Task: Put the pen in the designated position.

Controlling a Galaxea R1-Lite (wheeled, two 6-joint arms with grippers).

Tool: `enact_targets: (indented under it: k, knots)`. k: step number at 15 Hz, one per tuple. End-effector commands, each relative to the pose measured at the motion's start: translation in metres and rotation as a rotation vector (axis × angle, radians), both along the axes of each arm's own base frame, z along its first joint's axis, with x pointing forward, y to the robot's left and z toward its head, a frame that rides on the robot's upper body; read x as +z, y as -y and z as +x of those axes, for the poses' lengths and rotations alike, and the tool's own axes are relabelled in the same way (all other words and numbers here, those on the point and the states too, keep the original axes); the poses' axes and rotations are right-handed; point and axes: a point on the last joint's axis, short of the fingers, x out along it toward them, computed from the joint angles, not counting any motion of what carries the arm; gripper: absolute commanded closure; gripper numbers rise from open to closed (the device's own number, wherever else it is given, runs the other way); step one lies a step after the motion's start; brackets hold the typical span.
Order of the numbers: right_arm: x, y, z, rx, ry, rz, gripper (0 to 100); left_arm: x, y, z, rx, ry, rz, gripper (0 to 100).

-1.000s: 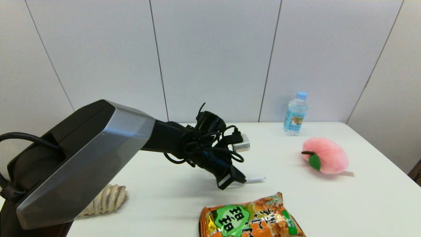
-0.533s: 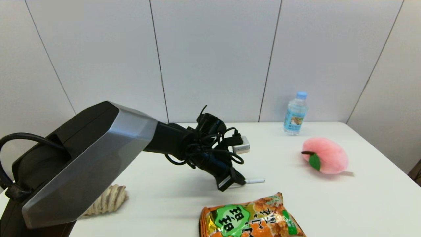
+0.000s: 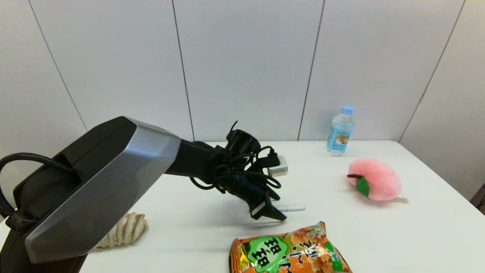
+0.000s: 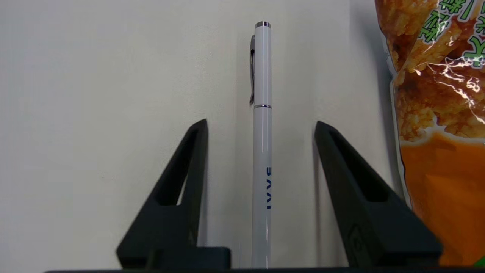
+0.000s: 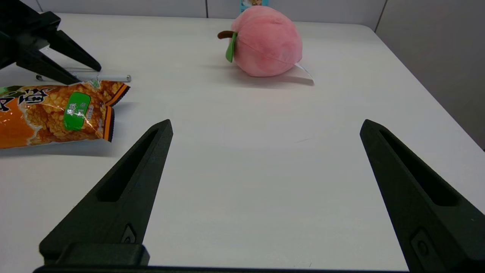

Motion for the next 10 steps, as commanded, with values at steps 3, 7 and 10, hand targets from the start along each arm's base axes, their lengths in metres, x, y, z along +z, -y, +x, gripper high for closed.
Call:
enact_targets:
  k: [3,7,10]
  knots:
    - [0.000,0.000,0.000,0.001,-0.002,-0.001,0,0.068,-0.039,0.008,0.113,0.148,-0.065,0]
    - [0.000,0.000,0.000,0.001,-0.002,-0.001,0,0.179,-0.137,-0.006,0.366,0.417,-0.149,0]
    - [0.000,0.000,0.000,0.001,-0.002,-0.001,0,0.236,-0.223,-0.093,0.690,0.602,-0.115,0]
